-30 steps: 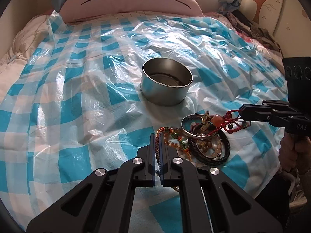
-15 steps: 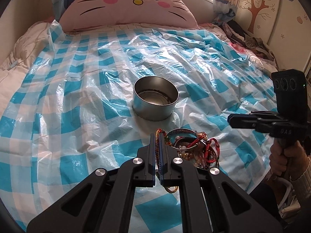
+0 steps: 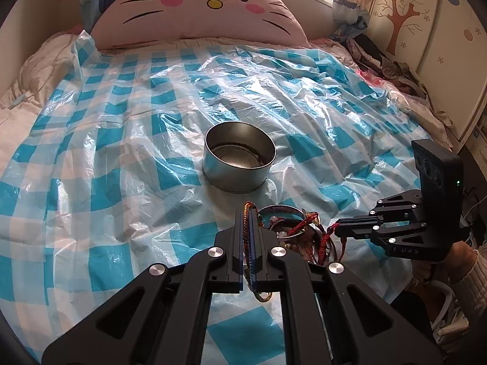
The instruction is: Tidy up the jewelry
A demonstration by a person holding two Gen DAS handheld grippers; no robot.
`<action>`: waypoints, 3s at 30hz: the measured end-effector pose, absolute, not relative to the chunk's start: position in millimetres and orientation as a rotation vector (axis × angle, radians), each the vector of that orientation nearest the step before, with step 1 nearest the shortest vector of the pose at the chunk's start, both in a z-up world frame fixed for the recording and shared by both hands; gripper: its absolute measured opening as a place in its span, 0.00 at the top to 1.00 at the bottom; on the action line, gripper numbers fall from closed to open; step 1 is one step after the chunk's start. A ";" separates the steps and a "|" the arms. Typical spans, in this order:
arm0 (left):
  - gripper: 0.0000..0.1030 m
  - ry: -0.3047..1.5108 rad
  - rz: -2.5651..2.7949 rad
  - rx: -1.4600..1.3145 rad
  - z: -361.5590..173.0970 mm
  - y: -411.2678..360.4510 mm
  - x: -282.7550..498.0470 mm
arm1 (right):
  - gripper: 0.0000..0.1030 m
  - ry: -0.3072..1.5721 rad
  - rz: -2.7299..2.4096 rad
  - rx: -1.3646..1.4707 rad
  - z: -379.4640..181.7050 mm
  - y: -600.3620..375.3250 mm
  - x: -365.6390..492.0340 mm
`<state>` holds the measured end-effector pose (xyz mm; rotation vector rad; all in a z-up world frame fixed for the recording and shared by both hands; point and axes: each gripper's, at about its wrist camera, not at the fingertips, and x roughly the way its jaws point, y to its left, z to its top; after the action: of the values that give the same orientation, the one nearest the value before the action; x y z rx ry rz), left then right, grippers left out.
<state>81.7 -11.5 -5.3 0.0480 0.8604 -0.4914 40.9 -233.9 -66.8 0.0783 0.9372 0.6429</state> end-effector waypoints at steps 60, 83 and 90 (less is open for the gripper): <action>0.30 0.829 -0.197 0.102 5.1 -19.8 63.6 | 0.40 0.791 0.278 0.160 -14.3 -237.0 25.5; 0.30 0.960 -0.347 0.046 -23.9 -42.4 91.0 | 0.33 0.922 0.339 0.054 -52.4 -219.3 17.1; 0.47 1.037 -0.350 0.118 -52.7 -70.3 131.0 | 0.32 0.917 0.332 0.069 -51.4 -230.0 18.6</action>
<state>131.0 -70.3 -52.7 0.1175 1.0365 -0.3500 18.6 -230.0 -51.4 0.0691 0.9174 0.3325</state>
